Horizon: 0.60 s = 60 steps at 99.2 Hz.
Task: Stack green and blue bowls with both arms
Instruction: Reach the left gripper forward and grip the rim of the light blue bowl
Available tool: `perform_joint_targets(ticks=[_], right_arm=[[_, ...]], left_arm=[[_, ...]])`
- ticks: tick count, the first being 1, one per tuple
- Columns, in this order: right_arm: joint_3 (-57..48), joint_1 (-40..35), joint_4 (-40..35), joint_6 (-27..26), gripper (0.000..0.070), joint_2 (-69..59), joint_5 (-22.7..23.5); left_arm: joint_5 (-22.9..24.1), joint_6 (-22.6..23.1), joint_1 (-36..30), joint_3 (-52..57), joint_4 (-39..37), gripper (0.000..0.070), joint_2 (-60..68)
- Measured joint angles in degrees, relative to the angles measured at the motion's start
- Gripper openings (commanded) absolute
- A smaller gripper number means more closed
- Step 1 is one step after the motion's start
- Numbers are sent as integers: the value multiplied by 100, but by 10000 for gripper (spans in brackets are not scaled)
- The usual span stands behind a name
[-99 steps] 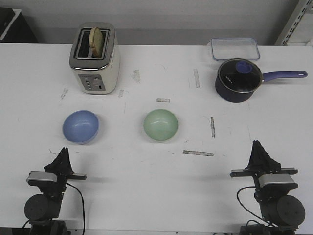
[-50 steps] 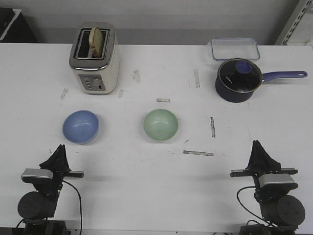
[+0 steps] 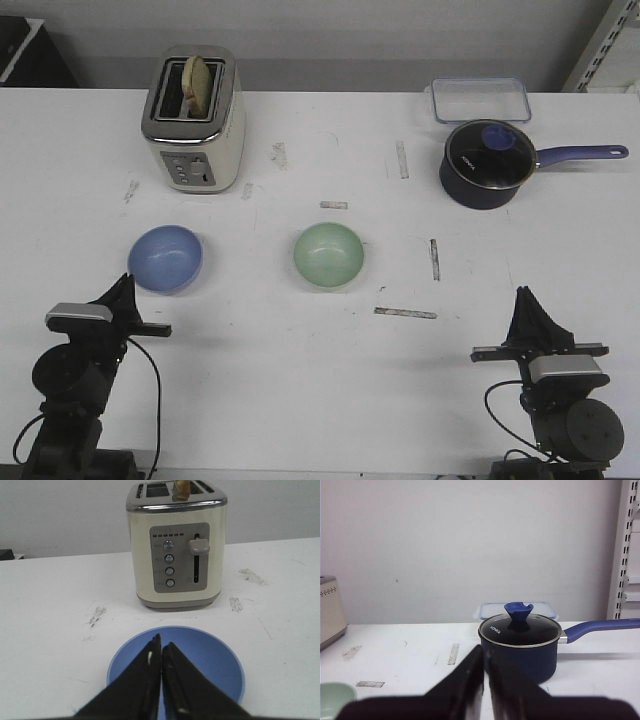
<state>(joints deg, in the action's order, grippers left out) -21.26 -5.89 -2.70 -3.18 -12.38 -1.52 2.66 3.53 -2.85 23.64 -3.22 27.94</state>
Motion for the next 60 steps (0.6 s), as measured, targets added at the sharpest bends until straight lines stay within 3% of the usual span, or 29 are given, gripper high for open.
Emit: perform_joint_targets(ticks=[10,11,34,60], right_arm=[[0,0,0,0,6,0,0],[0,0,0,0,6,0,0],[0,0,0,0,6,0,0],[0,0,0,0,6,0,0]], left_arm=[[4,0,0,240,11,1,544],[7,-98,0,645,31,1,1163],[9,-907,0,1620,133,1,2118],[-68,-1298,109,2417,1515,1,3073]])
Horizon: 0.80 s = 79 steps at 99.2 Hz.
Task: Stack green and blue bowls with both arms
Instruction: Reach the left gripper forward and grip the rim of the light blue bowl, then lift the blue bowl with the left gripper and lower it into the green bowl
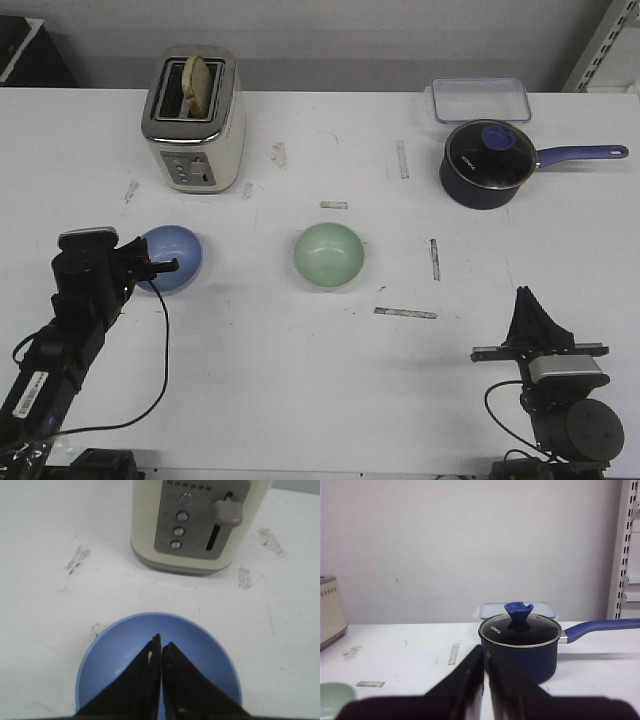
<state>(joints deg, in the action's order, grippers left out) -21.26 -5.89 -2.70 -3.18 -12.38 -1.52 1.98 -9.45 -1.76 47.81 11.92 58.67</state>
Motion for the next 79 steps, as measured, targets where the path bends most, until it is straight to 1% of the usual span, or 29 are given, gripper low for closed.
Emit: perform_joint_targets(ticks=[7,18,22,29,35,39,44,54,65,79], right_arm=[[0,0,0,0,6,0,0],[0,0,0,0,6,0,0],[0,0,0,0,6,0,0],[0,0,0,0,6,0,0],[0,0,0,0,6,0,0],[0,0,0,0,6,0,0],[0,0,0,0,6,0,0],[0,0,0,0,6,0,0],[0,0,0,0,6,0,0],[0,0,0,0,6,0,0]], left_arm=[[-225,-90,142,273,452,1,273],[-706,-195,393,695,1152,6,708],[-835,-212,479,835,1388,25,857],[-929,-227,625,1110,1803,137,1119],[-935,-234,752,1362,2096,245,1333],[-938,-234,835,1541,2275,305,1471],[-938,-232,938,1759,2457,341,1631],[-938,-210,1099,2229,2874,371,1965],[-938,-179,1182,2691,3318,370,2350],[-940,-109,1215,2885,3477,369,2778]])
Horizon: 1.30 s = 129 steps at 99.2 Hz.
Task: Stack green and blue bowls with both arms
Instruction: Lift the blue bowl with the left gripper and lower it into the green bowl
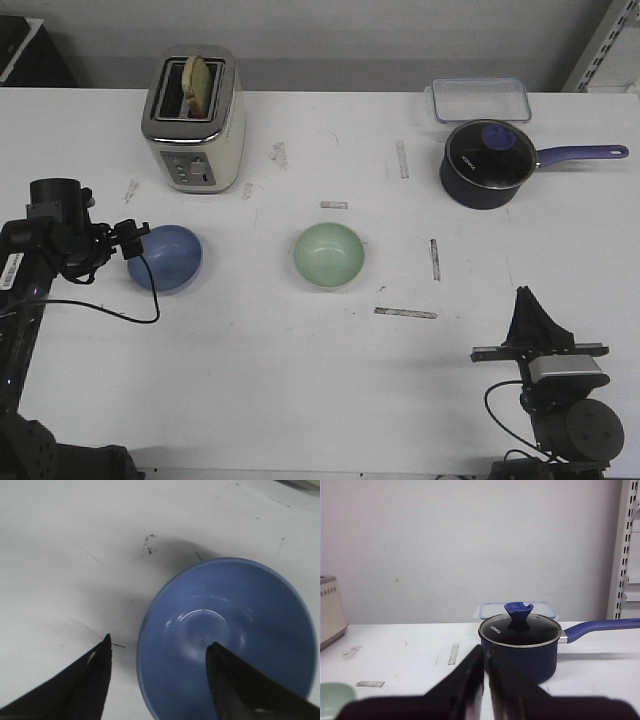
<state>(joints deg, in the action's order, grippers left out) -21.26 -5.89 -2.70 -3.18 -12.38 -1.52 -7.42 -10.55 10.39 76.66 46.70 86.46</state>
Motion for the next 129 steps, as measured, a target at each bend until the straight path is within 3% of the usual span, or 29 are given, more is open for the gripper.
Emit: perform_joint_targets(ticks=[35,51,75,108,129], right_arm=[[0,0,0,0,6,0,0],[0,0,0,0,6,0,-2],[0,0,0,0,6,0,0],[0,0,0,0,6,0,0],[0,0,0,0,6,0,0]], left_arm=[[-2,170,33,0,94,353,841],[-2,234,33,0,138,152,1080],[-2,256,20,0,140,0,1113],[0,262,-190,501,525,0,1113],[2,35,-704,920,702,0,1113]])
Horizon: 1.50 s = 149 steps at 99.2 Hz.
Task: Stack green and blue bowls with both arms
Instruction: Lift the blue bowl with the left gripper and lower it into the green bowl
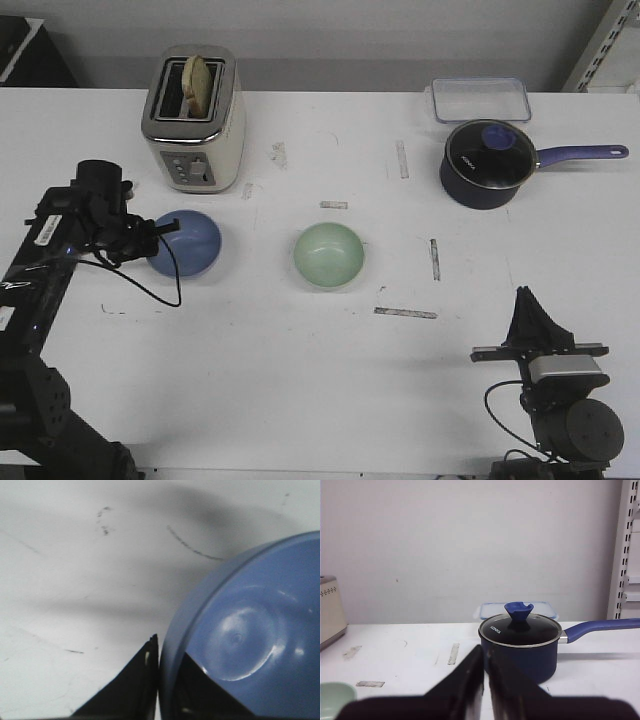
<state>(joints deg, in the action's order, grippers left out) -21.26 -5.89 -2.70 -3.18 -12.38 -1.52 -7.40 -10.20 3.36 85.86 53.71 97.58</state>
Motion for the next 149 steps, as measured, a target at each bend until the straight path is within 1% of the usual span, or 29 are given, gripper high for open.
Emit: perform_joint_targets(ticks=[12,21,26,41,51,64,89,106,127,140,144,149], right_arm=[[0,0,0,0,6,0,0],[0,0,0,0,6,0,0],[0,0,0,0,6,0,0],[0,0,0,0,6,0,0],[0,0,0,0,6,0,-2],[0,2,0,0,6,0,0],[0,2,0,0,6,0,0],[0,0,0,0,6,0,0],[0,0,0,0,6,0,0],[0,0,0,0,6,0,0],[0,0,0,0,6,0,0],[0,0,0,0,6,0,0]], left_arm=[[-2,-184,-468,114,-39,1,0],[-70,-391,-852,131,-297,1,0],[-249,-525,-1056,129,-492,1,0],[-1016,-809,-1692,129,-1200,1,0],[-1207,-949,-2127,131,-1646,1,0],[-1237,-1104,-2551,131,-2017,1,22],[-1231,-1300,-3018,131,-2629,1,315],[-1226,-1305,-3165,131,-2612,3,476],[-925,-1307,-3123,131,-2612,10,529],[-916,-1307,-3123,129,-2535,15,529],[-914,-1307,-3123,131,-2492,22,529],[-914,-1307,-3130,129,-2461,85,529]])
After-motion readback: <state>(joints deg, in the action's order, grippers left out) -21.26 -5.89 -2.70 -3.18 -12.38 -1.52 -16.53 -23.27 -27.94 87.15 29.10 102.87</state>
